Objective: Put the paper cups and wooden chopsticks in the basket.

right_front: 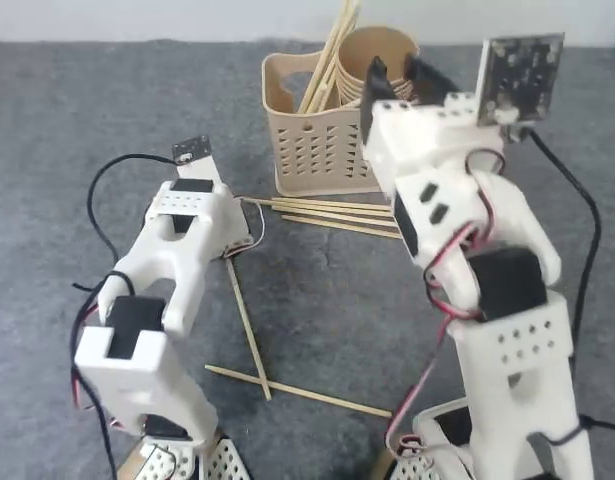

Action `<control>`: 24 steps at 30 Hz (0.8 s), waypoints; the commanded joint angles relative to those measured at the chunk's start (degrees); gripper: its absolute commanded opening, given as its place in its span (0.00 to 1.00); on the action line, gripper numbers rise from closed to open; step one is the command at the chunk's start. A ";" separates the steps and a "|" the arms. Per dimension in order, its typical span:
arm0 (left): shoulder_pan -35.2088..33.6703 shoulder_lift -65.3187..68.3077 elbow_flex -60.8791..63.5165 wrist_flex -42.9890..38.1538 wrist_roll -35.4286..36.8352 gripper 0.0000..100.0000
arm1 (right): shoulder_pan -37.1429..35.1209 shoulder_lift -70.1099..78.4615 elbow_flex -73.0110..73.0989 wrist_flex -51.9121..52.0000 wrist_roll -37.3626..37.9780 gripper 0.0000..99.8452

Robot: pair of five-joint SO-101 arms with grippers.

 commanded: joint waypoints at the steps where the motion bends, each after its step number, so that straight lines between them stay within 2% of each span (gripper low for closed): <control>1: -3.08 -12.66 1.89 1.23 -3.08 0.01 | 0.75 -7.78 2.73 3.74 -0.35 0.01; 6: -4.22 -30.07 4.53 1.41 -3.34 0.01 | -0.22 -16.66 12.40 12.88 -0.53 0.10; 12: -2.81 -45.71 -0.40 1.49 -5.36 0.01 | -8.66 -19.47 25.67 20.35 -0.26 0.11; 20: -2.73 -42.11 -18.86 2.37 -6.95 0.01 | -24.92 -19.56 40.26 20.44 1.93 0.12; 24: -0.70 -34.64 -28.97 -0.35 -9.58 0.01 | -26.51 -20.00 44.84 18.86 5.45 0.11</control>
